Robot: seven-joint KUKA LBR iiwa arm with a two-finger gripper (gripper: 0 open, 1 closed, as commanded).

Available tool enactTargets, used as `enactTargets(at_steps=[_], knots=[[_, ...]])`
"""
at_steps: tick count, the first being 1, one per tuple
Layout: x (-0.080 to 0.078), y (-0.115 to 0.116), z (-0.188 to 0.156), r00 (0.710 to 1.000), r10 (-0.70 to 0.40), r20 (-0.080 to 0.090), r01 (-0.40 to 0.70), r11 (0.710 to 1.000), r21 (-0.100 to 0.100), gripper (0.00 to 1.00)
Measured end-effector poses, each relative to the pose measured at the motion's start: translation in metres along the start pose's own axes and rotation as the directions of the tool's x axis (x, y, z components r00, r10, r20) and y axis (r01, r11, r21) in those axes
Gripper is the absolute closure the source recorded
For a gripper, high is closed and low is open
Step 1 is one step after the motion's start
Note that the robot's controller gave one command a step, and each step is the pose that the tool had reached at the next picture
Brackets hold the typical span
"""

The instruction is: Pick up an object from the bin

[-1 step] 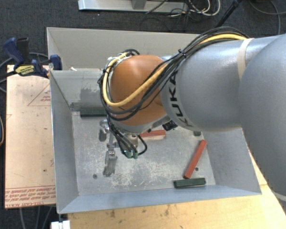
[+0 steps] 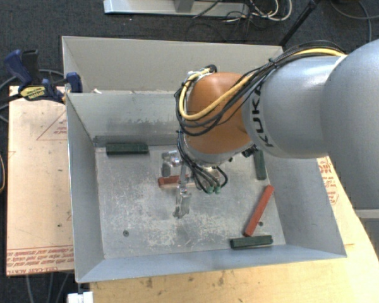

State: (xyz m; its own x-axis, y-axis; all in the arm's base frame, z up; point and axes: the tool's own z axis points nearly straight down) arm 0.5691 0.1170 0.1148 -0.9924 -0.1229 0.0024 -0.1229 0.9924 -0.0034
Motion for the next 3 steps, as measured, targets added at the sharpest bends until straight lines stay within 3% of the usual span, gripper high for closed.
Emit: enactTargets(at_steps=[1,2,3], knots=[[-0.047,-0.031,0.046,0.989,0.147,0.004,-0.147,0.989,-0.005,0.00],[-0.048,-0.030,0.043,0.989,0.147,0.006,-0.147,0.989,-0.006,1.00],[-0.070,-0.050,-0.149,0.986,0.164,0.015,-0.164,0.986,-0.006,1.00]])
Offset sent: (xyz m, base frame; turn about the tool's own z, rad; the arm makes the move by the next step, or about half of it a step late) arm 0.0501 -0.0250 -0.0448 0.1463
